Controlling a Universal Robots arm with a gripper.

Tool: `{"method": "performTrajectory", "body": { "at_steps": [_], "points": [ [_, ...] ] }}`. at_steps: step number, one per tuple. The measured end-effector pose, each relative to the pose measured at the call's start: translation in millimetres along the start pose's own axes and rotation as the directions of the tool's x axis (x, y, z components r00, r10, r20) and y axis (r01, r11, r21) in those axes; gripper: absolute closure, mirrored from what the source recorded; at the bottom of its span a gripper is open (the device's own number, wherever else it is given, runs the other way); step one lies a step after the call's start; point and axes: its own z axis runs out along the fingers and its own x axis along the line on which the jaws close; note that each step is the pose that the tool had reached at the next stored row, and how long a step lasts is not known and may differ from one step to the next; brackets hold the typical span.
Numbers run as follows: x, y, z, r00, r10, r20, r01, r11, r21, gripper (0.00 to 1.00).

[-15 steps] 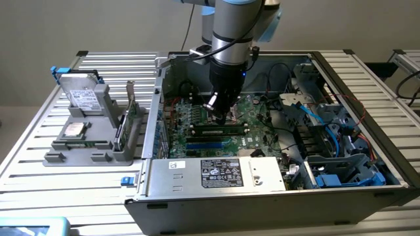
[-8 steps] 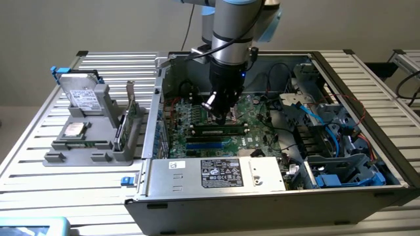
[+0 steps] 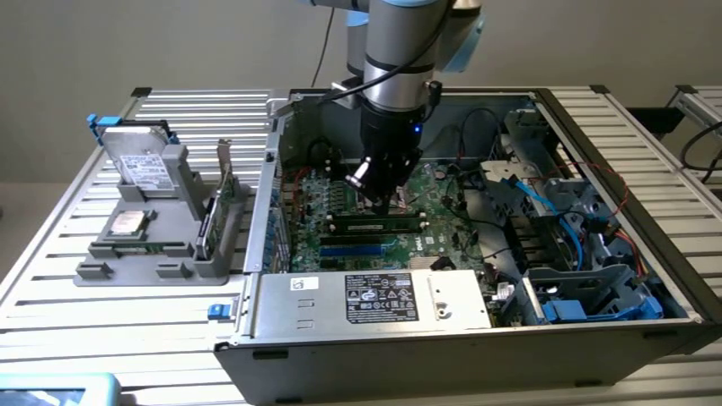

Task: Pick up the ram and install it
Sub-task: 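Press down the ram until it locks into place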

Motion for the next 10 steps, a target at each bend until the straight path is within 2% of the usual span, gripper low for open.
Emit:
{"method": "performTrajectory", "body": {
  "at_steps": [4, 10],
  "points": [
    [0.0, 0.0, 0.0, 0.9992, 0.04, 0.0031, -0.04, 0.9992, 0.0028, 0.89],
    [0.0, 0.0, 0.0, 0.9945, 0.104, 0.0046, -0.105, 0.9945, 0.0021, 0.89]
  ]
}}
